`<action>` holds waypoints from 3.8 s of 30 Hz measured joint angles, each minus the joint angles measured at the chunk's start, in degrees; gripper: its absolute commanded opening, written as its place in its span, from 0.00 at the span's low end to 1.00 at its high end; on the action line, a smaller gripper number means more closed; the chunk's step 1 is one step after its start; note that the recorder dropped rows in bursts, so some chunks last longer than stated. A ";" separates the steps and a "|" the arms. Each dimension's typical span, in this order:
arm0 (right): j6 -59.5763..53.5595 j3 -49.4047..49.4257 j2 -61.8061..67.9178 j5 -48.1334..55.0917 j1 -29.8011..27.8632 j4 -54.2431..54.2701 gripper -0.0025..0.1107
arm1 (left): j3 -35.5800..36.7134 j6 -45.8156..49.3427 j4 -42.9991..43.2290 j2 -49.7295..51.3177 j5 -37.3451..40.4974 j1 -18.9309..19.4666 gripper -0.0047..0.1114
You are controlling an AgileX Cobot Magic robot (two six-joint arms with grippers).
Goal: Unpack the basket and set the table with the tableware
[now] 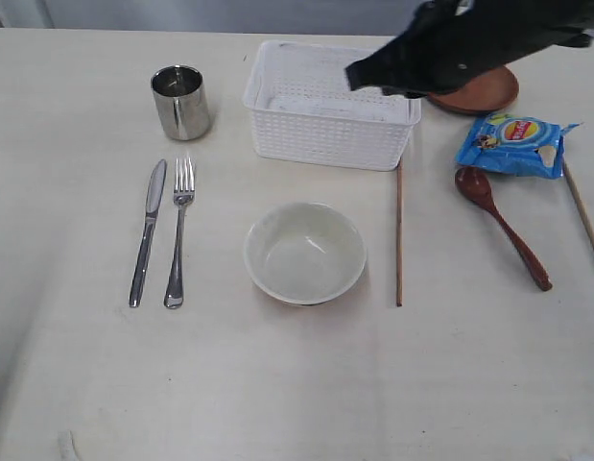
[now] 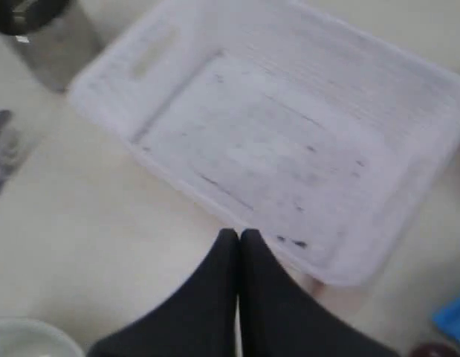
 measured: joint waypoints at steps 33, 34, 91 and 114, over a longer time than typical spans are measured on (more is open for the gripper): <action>-0.02 3.67 0.77 16.77 -22.18 0.26 0.02 | 0.00 0.00 0.00 0.00 0.00 0.00 0.04; -1.07 4.22 0.77 16.77 -22.18 0.26 0.02 | 0.00 0.00 0.00 0.00 0.00 0.00 0.04; -1.18 -11.37 0.81 44.09 12.70 -5.94 0.02 | 0.00 0.00 0.00 0.00 0.00 0.00 0.04; 6.84 -17.18 17.98 46.44 20.89 -14.31 0.02 | 0.00 0.00 0.00 0.00 0.00 0.00 0.04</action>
